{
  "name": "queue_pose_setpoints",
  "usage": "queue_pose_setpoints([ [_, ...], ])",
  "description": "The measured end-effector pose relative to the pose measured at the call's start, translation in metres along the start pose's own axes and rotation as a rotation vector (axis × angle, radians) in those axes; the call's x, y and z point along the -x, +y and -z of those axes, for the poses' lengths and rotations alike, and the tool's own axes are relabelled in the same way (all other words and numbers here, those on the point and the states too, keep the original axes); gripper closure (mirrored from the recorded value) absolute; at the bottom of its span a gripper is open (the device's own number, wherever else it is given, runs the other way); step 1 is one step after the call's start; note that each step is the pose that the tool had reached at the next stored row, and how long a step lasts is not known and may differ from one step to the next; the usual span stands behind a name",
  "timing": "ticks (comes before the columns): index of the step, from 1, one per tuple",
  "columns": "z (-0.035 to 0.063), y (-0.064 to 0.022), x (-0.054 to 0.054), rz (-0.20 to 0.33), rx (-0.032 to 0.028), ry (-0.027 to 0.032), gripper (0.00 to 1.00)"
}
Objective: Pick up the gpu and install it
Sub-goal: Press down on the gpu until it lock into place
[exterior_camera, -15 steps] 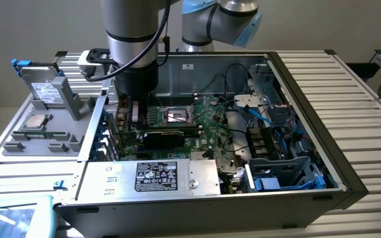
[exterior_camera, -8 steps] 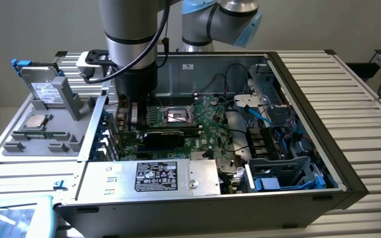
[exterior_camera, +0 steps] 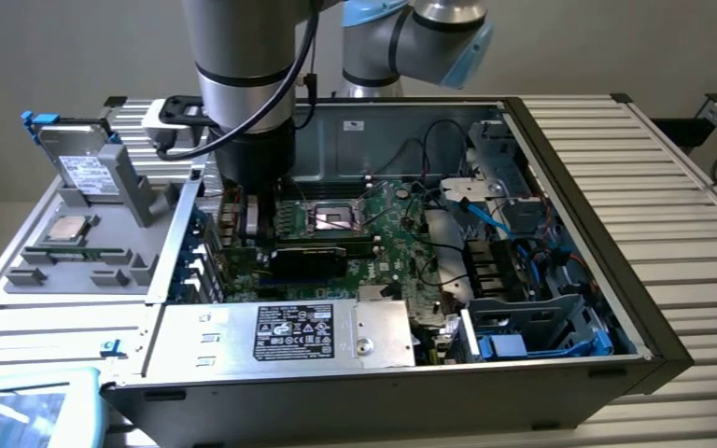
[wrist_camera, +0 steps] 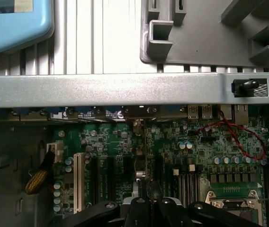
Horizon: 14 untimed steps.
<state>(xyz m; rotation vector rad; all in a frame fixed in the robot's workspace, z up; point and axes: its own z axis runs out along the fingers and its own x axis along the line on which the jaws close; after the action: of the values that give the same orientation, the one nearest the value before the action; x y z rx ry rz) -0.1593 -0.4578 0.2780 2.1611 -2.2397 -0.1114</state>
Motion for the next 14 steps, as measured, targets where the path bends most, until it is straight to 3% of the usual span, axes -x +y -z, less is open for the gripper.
queue_pose_setpoints([
  [14, -0.0045, 0.0004, -0.0004, 0.0, 0.0004, -0.0039, 0.88],
])
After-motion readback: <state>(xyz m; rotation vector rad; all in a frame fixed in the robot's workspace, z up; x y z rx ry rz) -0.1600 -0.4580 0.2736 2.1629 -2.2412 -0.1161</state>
